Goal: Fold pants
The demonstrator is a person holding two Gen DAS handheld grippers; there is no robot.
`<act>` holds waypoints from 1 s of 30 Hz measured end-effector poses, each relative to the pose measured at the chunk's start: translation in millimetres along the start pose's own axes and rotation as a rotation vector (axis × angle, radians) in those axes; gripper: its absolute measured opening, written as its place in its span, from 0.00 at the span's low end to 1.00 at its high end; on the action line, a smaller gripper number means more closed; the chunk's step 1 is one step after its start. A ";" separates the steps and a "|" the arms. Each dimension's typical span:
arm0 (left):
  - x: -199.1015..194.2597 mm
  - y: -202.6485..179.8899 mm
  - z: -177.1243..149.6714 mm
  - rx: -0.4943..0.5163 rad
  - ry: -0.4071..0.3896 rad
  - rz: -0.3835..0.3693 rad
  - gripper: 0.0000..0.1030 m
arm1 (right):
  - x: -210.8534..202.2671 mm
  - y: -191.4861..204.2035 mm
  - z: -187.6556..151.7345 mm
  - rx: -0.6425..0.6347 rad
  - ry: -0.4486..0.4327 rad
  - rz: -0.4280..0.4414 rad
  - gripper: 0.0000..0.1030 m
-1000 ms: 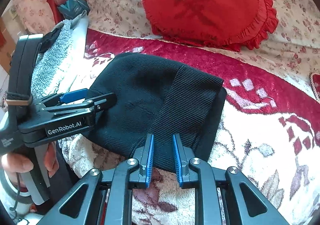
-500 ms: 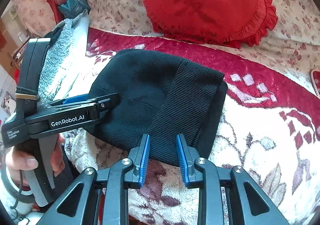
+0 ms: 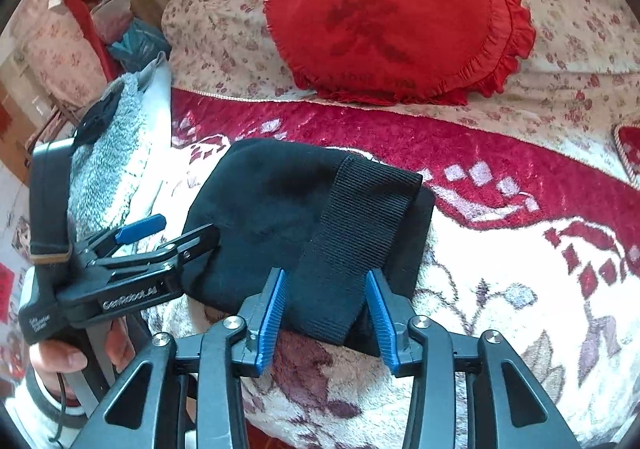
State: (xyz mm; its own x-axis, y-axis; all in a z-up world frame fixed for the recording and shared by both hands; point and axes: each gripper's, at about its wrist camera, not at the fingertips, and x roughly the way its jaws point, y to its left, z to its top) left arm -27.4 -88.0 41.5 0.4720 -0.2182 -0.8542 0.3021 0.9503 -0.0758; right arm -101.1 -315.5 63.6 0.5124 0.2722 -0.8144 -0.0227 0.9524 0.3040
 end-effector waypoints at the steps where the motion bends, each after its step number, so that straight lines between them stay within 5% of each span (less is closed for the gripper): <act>1: -0.3 0.5 0.1 0.000 -0.002 0.002 0.88 | 2.0 -1.3 0.9 0.014 0.001 0.005 0.42; 22: 10.9 20.8 10.0 -0.051 0.036 -0.060 0.88 | 21.0 -38.1 9.3 0.164 0.007 -0.008 0.49; 30: 12.6 44.7 16.9 -0.098 0.045 -0.109 0.88 | 24.5 -47.7 6.6 0.212 0.001 0.012 0.60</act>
State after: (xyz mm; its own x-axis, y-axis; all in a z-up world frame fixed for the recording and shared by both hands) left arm 6.1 -52.0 36.0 0.4027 -0.3129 -0.8602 0.2659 0.9392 -0.2172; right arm -81.8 -355.2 32.4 0.5120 0.2840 -0.8107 0.1524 0.8988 0.4111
